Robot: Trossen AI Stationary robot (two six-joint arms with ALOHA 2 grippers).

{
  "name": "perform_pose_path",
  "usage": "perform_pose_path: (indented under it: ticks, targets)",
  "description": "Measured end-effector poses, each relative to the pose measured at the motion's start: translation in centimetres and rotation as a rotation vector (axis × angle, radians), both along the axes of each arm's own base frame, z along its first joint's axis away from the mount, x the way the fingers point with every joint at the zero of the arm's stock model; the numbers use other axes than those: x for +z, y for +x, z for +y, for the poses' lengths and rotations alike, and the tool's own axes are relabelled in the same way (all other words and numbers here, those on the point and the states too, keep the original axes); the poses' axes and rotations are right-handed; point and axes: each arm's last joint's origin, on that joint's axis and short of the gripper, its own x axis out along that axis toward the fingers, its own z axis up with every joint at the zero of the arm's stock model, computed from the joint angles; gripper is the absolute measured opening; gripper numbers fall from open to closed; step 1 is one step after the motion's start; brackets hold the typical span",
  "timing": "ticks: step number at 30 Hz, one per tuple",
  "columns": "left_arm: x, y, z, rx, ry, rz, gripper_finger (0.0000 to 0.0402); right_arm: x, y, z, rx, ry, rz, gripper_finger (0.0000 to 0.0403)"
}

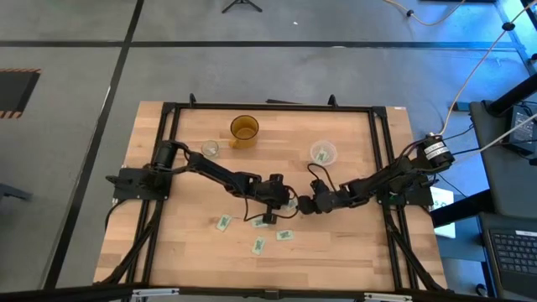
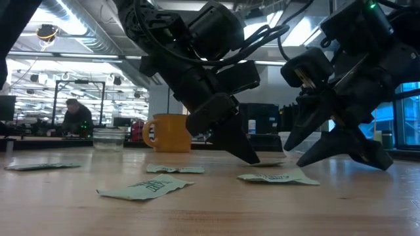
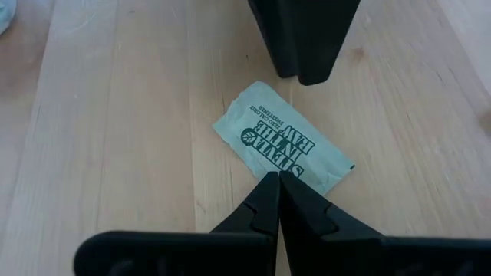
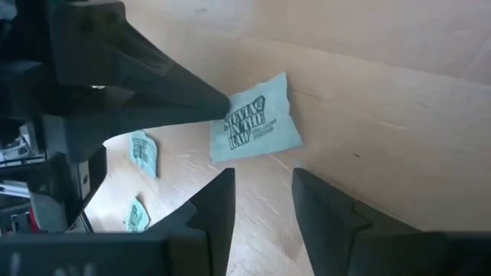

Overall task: Pick and place Stevia / Truvia into bins
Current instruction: Put the stevia packet into the transparent container

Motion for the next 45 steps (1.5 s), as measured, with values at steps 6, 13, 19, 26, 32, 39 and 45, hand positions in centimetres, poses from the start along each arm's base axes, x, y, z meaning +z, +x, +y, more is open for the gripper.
perform_pose_path:
  ticks: [6, 13, 19, 26, 32, 39, 45]
  targets:
    - [0.12, 0.22, -0.16, -0.03, -0.037, -0.03, 0.0006, -0.09, -0.03, -0.14, -0.005, -0.001, 0.01, 0.0134]
    - [0.17, 0.34, -0.26, -0.041, -0.049, -0.049, 0.0006, -0.15, 0.05, -0.63, -0.023, 0.003, 0.016, 0.0134]
    - [0.22, 0.41, -0.16, -0.026, -0.039, -0.058, 0.0006, 0.05, 0.35, -0.62, -0.022, -0.001, 0.011, 0.0134]
    - [0.27, 0.46, -0.11, -0.025, -0.039, -0.067, 0.0006, 0.35, 0.77, -0.58, -0.013, -0.024, 0.023, 0.0114]
    - [0.29, 0.47, -0.14, -0.025, -0.038, -0.068, 0.0006, 0.29, 0.74, -0.64, -0.019, -0.028, 0.034, 0.0051]
    - [0.29, 0.48, -0.14, -0.025, -0.037, -0.069, 0.0006, 0.34, 0.77, -0.62, 0.005, -0.05, 0.029, 0.0006]
    - [0.35, 0.45, -0.13, -0.034, -0.028, -0.067, 0.0006, 0.38, 0.82, -0.6, 0.02, -0.057, 0.023, 0.0003]
